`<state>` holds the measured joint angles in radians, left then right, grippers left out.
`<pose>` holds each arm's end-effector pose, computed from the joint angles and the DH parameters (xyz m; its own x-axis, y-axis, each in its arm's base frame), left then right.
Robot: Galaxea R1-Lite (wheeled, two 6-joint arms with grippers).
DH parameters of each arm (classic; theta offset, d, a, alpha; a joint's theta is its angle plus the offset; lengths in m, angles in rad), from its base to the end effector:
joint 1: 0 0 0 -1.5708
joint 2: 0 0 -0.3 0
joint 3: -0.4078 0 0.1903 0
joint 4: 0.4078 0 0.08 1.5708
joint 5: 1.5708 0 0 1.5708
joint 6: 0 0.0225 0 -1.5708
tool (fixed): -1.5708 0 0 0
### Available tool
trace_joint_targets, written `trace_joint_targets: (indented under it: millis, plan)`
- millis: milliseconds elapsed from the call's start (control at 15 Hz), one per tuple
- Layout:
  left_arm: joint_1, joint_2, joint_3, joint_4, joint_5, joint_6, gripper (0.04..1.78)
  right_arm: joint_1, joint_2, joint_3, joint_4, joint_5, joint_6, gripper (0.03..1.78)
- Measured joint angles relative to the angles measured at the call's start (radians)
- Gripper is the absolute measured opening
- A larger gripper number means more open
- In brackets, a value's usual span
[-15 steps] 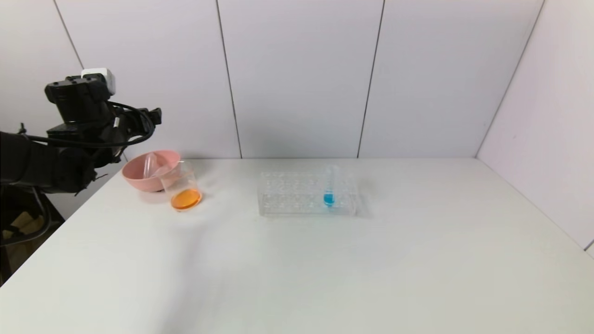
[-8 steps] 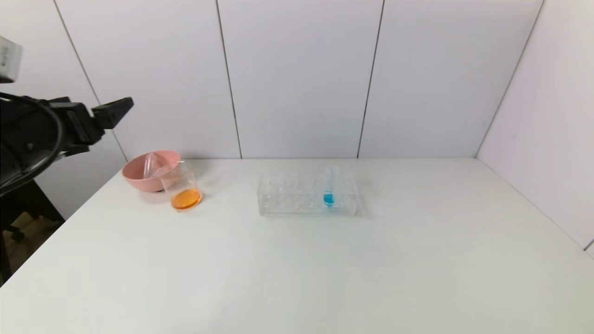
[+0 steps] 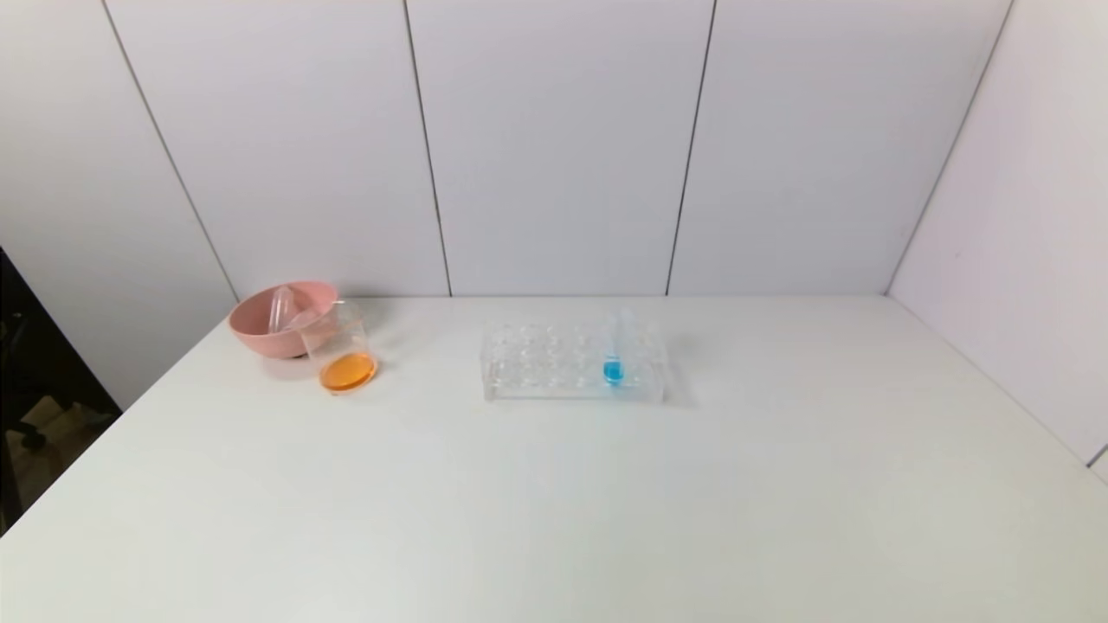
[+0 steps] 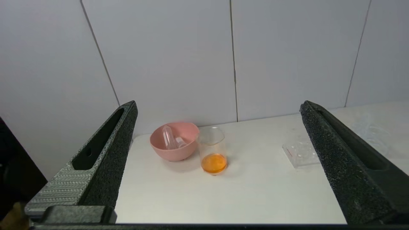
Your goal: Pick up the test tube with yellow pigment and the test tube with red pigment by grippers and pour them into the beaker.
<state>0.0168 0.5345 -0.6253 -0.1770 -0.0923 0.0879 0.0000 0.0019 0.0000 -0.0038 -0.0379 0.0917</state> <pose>0.0078 -0.0019 0.2709 0.9617 -0.0760 0.2635 0.0486 0.9929 0.1090 -0.0227 -0.0009 0.0759 0.9993 -0.0379 0.0019 0.0376 0.9951 0.0916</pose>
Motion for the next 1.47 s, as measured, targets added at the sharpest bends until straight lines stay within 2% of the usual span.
trace_joint_targets:
  millis: [200, 600, 867, 1067, 1200, 1467]
  plan:
    - [0.0, -0.2, 0.047, 0.086, -0.004, 0.005, 1.77, 0.0, 0.0, 0.0, 0.0, 0.0, 0.0, 1.71]
    - [-0.009, -0.485, 0.198, 0.135, 0.028, 0.007, 1.78, 0.0, 0.0, 0.0, 0.0, 0.0, 0.0, 1.71]
    - [-0.012, -0.529, 0.42, 0.112, 0.15, -0.007, 1.77, 0.0, 0.0, 0.0, 0.0, 0.0, 0.0, 1.71]
    - [-0.013, -0.535, 0.584, 0.129, 0.131, -0.089, 1.77, 0.0, 0.0, 0.0, 0.0, 0.0, 0.0, 1.71]
    - [-0.013, -0.536, 0.609, 0.192, 0.116, -0.147, 1.77, 0.0, 0.0, 0.0, 0.0, 0.0, 0.0, 1.71]
    - [-0.013, -0.536, 0.62, 0.176, 0.12, -0.171, 1.77, 0.0, 0.0, 0.0, 0.0, 0.0, 0.0, 1.71]
